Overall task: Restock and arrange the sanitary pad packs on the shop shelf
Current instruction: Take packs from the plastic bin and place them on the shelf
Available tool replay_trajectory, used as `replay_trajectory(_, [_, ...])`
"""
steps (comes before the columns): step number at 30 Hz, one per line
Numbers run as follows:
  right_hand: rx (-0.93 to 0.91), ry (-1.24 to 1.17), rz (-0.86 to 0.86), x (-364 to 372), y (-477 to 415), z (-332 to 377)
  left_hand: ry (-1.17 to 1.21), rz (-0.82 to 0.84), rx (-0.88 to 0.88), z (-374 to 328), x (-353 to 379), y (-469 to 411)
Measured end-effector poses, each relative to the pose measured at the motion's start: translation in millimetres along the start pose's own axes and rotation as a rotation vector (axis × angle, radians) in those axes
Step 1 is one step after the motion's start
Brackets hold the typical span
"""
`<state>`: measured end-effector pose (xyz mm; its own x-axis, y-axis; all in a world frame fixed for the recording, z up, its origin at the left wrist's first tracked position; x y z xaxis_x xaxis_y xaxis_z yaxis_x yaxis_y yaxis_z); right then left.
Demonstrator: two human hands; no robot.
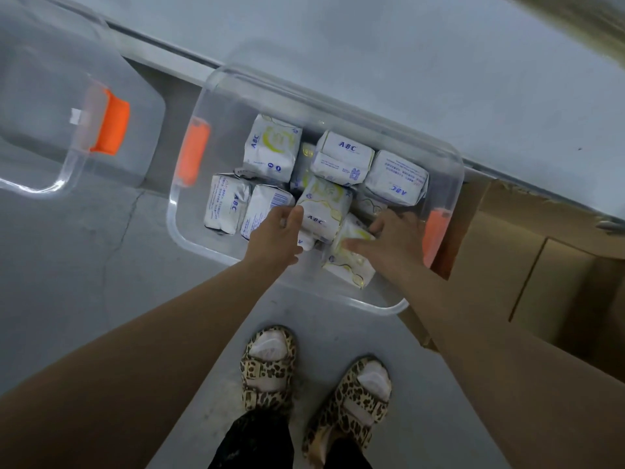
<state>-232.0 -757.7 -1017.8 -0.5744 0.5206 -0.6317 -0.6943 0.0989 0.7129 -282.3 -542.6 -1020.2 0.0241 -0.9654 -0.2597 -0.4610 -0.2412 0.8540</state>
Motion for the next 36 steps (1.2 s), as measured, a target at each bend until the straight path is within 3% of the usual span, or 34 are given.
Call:
replay_trajectory(5, [0.052,-0.071,0.205,2.5,-1.2,-2.4,-0.046,-0.040,0.006,0.3,1.5,-3.0])
replay_trajectory(9, [-0.016,-0.140,0.189,-18.6,6.2,5.5,-0.105,-0.090,0.021,-0.1,4.5,-5.5])
replay_trajectory(12, [-0.069,-0.456,0.121,-39.8,24.0,7.4,-0.138,-0.133,0.021,-0.7,7.6,-5.3])
replay_trajectory(15, [0.000,-0.843,0.071,-53.5,36.7,-4.6,-0.106,-0.171,0.015,-1.6,14.2,-5.0])
replay_trajectory(20, [0.118,-1.183,-0.007,-58.8,46.7,-31.6,0.031,-0.274,0.005,-3.5,34.1,-4.2])
replay_trajectory(28, [0.210,-1.345,-0.006,-47.5,67.1,-49.6,0.274,-0.425,-0.124,-4.6,56.8,-10.2])
replay_trajectory(36, [0.296,-1.382,0.000,-63.4,105.5,-51.4,0.422,-0.227,-0.184,7.7,44.9,20.8])
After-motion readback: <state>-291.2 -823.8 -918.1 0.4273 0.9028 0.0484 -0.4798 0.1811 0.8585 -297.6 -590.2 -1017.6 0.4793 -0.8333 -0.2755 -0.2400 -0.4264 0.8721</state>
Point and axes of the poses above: each hand's wrist, its own y-axis away from the middle knuckle, its own x-axis out of the palm, z = x × y, the point moved 8 cm from there along -y, towards the middle knuckle, and after that the axes turned 2 degrees about y, right-handed, at the moved point
